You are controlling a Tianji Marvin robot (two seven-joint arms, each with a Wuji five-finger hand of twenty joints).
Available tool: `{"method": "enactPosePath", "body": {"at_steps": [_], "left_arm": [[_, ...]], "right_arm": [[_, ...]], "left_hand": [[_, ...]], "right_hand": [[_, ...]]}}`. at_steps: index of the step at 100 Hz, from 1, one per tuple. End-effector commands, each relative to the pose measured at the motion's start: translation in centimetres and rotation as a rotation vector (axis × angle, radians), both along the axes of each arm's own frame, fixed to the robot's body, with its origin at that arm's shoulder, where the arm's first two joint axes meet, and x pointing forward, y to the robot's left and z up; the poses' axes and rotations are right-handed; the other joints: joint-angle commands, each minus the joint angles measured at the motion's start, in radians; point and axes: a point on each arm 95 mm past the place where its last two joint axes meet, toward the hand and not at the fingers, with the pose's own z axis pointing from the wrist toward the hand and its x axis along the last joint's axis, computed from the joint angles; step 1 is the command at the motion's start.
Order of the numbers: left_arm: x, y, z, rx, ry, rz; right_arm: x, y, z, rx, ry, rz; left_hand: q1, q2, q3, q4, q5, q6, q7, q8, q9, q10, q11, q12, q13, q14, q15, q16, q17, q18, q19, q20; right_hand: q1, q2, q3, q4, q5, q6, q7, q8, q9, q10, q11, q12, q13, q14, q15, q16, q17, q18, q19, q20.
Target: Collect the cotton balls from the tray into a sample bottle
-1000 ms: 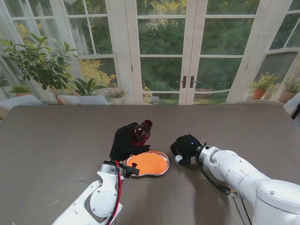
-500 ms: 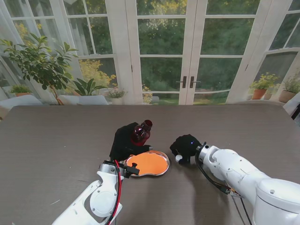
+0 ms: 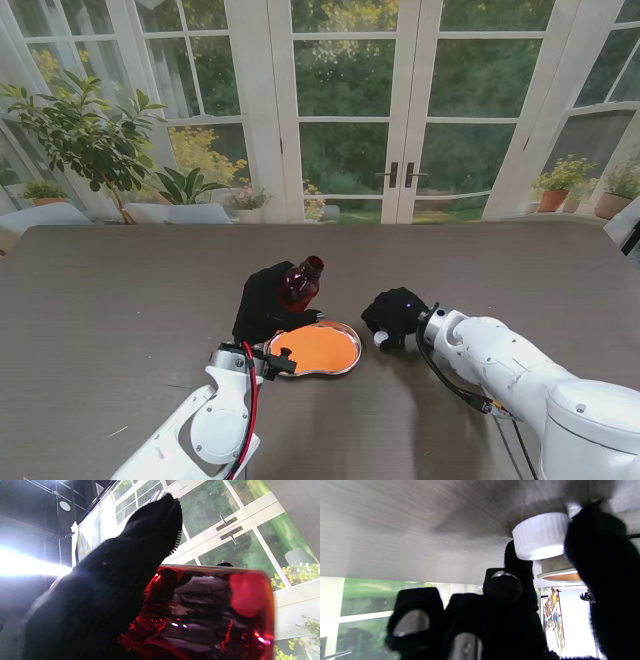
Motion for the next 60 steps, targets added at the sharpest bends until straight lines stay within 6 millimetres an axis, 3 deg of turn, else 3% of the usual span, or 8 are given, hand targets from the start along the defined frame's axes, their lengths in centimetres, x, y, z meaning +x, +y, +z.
{"method": "enactPosePath", "body": {"at_steps": [1, 41, 60], "left_arm": [[-0.10, -0.21, 0.17, 0.002, 0.002, -0.013], [-0.21, -0.13, 0.17, 0.000, 0.001, -0.008], [-0.23, -0.10, 0.17, 0.000, 0.001, -0.007]], "right_arm": [[-0.65, 0.02, -0.96, -0.032, 0.035, 0.018], [-0.62, -0.08, -1.11, -0.059, 0.072, 0.028], [-0.57, -0.07, -0.91, -0.040, 0.070, 0.023]], "left_hand": [[0.062, 0.813, 0.087, 0.010, 0.092, -0.151, 0.133, 0.020, 0.045, -0.006, 0.000, 0.014, 0.021, 0.092, 0.005, 0.009, -0.025, -0.007, -0.010, 0.014], [0.061, 0.813, 0.088, 0.010, 0.092, -0.153, 0.132, 0.021, 0.046, -0.005, 0.000, 0.013, 0.021, 0.093, 0.005, 0.009, -0.026, -0.006, -0.011, 0.014], [0.062, 0.814, 0.088, 0.011, 0.091, -0.151, 0.132, 0.021, 0.045, -0.006, 0.000, 0.014, 0.020, 0.094, 0.004, 0.009, -0.026, -0.006, -0.011, 0.014]], "right_hand": [[0.087, 0.060, 0.063, 0.013, 0.069, -0.043, 0.081, -0.036, 0.096, 0.025, 0.060, -0.005, 0.008, -0.031, 0.101, 0.015, 0.040, 0.059, 0.099, 0.007], [0.097, 0.180, 0.058, 0.046, 0.082, -0.023, 0.120, 0.016, 0.093, 0.015, 0.054, -0.014, 0.009, -0.047, 0.081, 0.005, 0.014, 0.035, 0.093, 0.008], [0.091, 0.200, 0.064, 0.050, 0.074, -0.015, 0.119, 0.050, 0.093, 0.010, 0.052, -0.004, 0.010, -0.058, 0.078, 0.003, 0.015, 0.020, 0.097, 0.008]]}}
